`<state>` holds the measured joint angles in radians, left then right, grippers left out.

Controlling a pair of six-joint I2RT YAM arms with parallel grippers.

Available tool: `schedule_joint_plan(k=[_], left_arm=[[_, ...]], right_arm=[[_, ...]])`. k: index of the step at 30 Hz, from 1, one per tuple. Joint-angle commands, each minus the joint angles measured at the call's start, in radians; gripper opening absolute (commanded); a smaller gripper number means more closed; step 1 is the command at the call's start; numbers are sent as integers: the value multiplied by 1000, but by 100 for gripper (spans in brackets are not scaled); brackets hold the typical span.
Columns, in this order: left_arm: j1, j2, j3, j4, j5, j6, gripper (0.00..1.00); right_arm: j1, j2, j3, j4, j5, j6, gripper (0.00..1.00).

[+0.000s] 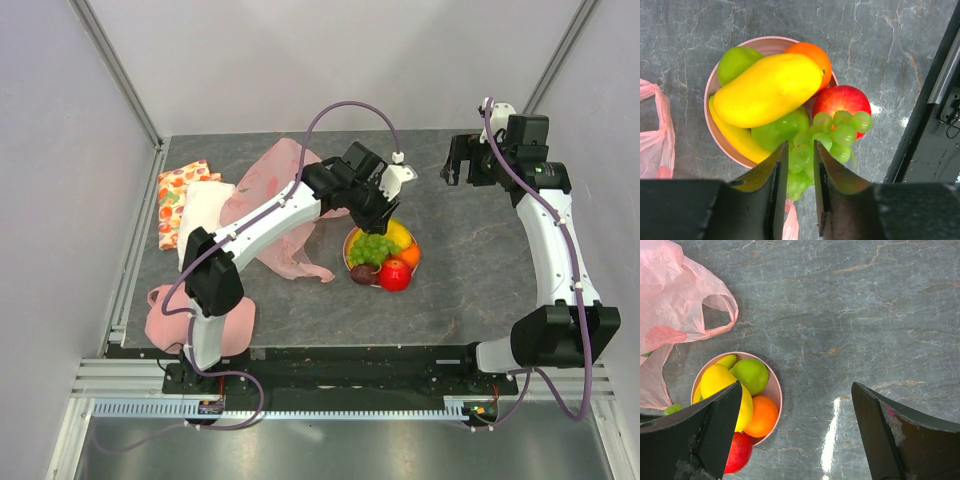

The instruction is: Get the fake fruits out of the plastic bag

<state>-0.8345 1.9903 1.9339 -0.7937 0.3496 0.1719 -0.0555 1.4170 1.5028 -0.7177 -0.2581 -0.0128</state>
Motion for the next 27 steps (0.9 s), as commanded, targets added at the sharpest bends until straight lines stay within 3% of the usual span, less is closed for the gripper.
schedule_joint_plan(k=[1, 6, 18, 24, 27], left_arm=[[-3, 4, 56, 28, 34, -18, 41], [-3, 8, 65, 30, 60, -18, 57], [35, -50, 67, 36, -27, -29, 72], [129, -237, -162, 21, -21, -9, 77], [132, -315, -388, 5, -18, 9, 80]], right_arm=[[-6, 0, 7, 26, -12, 7, 98], [-7, 10, 8, 32, -16, 7, 98], [-9, 25, 25, 31, -12, 4, 98], [-10, 23, 20, 31, -7, -1, 98], [-10, 26, 16, 37, -15, 0, 98]])
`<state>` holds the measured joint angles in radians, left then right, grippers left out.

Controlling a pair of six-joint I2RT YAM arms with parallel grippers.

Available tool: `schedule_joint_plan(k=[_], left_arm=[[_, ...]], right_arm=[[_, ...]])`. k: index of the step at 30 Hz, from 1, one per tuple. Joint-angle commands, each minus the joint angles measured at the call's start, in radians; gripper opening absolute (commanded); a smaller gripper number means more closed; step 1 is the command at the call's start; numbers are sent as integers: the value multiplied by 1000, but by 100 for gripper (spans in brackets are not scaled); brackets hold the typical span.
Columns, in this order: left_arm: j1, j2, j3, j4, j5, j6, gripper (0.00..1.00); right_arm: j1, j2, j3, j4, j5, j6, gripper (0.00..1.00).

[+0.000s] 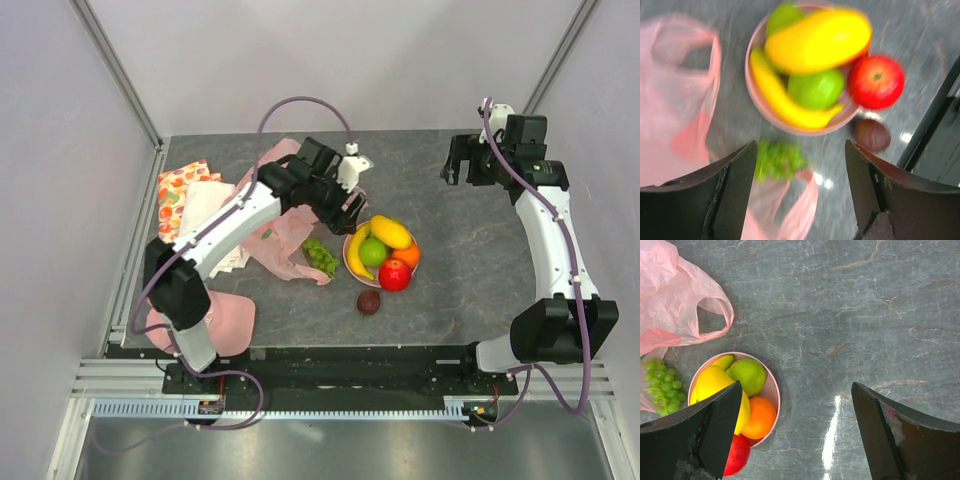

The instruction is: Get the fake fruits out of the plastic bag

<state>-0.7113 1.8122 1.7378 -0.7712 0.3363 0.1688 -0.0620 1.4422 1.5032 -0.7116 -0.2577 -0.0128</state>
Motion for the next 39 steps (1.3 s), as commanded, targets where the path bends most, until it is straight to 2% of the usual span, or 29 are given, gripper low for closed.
schedule_joint_plan(k=[1, 3, 4, 6, 9, 14, 16, 20, 23, 28, 34, 37, 39], left_arm=[[9, -149, -245, 9, -22, 11, 81], [9, -162, -329, 27, -60, 4, 82], [9, -156, -386, 39, -62, 23, 91], [9, -142, -426, 58, -92, 98, 95], [10, -132, -489, 117, -167, 176, 97], [10, -136, -488, 190, -175, 294, 98], [10, -126, -446, 165, -143, 369, 95], [10, -108, -357, 3, 21, 546, 92], [10, -96, -350, -20, 1, 671, 92], [10, 8, -281, -131, -19, 906, 90], [10, 117, -219, -142, -82, 997, 86], [10, 131, -225, -135, -95, 1021, 78], [10, 136, -225, -126, -95, 1017, 65]], right_arm=[[-4, 3, 15, 32, -18, 2, 98], [-4, 9, 18, 35, -21, 7, 98], [-4, 10, 22, 37, -25, 10, 98], [-4, 17, 31, 37, -29, 13, 98], [-4, 18, 35, 41, -32, 13, 98], [-5, 14, 23, 46, -40, 13, 98], [-5, 15, 23, 44, -40, 16, 98], [-6, 14, 22, 44, -40, 36, 98], [-6, 17, 22, 44, -40, 34, 98], [-7, 24, 29, 44, -35, 31, 98], [-7, 30, 32, 44, -35, 33, 98], [-7, 32, 29, 43, -34, 33, 98], [-7, 30, 26, 44, -34, 30, 98]])
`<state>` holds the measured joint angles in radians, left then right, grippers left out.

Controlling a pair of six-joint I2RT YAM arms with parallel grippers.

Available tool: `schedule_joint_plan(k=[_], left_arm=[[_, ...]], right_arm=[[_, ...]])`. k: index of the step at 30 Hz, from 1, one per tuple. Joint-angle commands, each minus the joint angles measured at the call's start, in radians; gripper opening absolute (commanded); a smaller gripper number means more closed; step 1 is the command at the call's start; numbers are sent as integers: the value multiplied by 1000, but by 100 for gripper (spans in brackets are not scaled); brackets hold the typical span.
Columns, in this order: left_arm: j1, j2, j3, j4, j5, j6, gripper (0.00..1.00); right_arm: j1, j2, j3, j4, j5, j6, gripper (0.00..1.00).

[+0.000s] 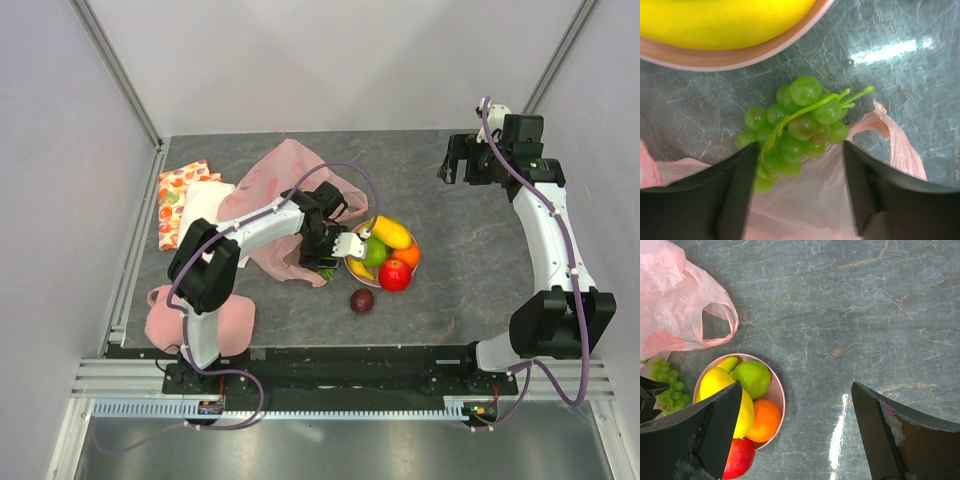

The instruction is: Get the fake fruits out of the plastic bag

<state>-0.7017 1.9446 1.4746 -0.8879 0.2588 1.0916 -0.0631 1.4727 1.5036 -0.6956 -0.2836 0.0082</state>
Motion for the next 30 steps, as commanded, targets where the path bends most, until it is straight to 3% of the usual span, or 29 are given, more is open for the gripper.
schedule_joint_plan(k=[1, 5, 8, 14, 24, 27, 30], left_arm=[[1, 4, 38, -9, -16, 90, 59], [4, 8, 47, 0, -10, 60, 2], [13, -9, 75, -8, 17, 25, 2], [25, -62, 274, -129, 126, -79, 2], [18, -23, 556, -106, 220, -292, 2], [16, -4, 573, -79, 240, -343, 2], [16, -21, 498, 4, 264, -390, 2]], right_arm=[[-6, 1, 23, 28, -8, 9, 98], [-7, 5, 20, 30, -6, 9, 98], [-7, 12, 29, 31, -6, 7, 98], [-7, 15, 33, 30, 1, 3, 98], [-12, 12, 27, 34, 1, 1, 98], [-14, 9, 32, 31, 6, 1, 98], [-17, -3, 23, 31, 11, 1, 98]])
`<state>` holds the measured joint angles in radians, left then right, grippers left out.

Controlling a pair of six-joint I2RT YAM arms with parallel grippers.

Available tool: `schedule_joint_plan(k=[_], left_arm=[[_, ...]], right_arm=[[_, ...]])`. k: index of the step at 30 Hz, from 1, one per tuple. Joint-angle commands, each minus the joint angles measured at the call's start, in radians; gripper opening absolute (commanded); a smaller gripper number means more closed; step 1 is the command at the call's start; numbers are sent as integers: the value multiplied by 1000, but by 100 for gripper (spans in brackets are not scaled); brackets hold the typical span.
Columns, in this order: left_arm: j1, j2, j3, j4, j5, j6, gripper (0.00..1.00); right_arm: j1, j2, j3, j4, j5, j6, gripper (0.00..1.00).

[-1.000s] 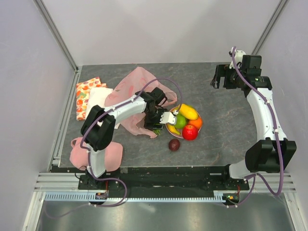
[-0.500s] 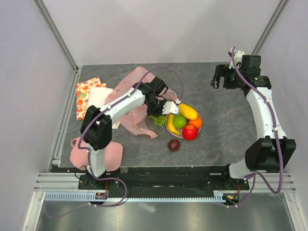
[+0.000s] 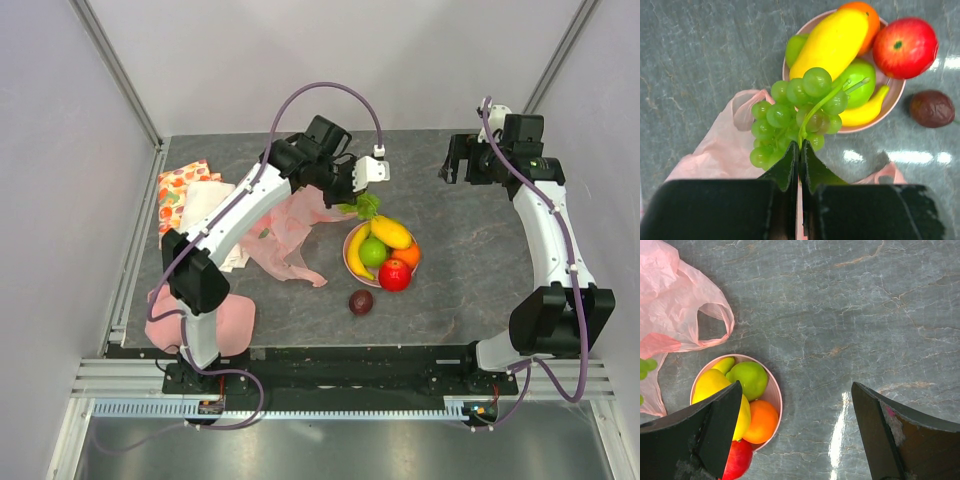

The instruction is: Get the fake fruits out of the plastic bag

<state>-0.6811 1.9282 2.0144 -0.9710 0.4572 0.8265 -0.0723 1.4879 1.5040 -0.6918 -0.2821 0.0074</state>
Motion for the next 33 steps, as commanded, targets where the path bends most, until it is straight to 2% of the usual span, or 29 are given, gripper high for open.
schedule_joint_plan(k=[1, 7, 23, 33], left_arm=[[-6, -9, -61, 109, 73, -136, 2], [-11, -35, -218, 293, 86, -175, 2], [-52, -47, -402, 428, 132, -193, 2], [-55, -58, -418, 430, 110, -202, 21]], right_arm=[[-11, -26, 19, 26, 9, 2, 98], [-20, -52, -13, 20, 9, 2, 98], [-47, -81, -56, 14, -2, 3, 98], [-50, -77, -57, 18, -9, 6, 98]])
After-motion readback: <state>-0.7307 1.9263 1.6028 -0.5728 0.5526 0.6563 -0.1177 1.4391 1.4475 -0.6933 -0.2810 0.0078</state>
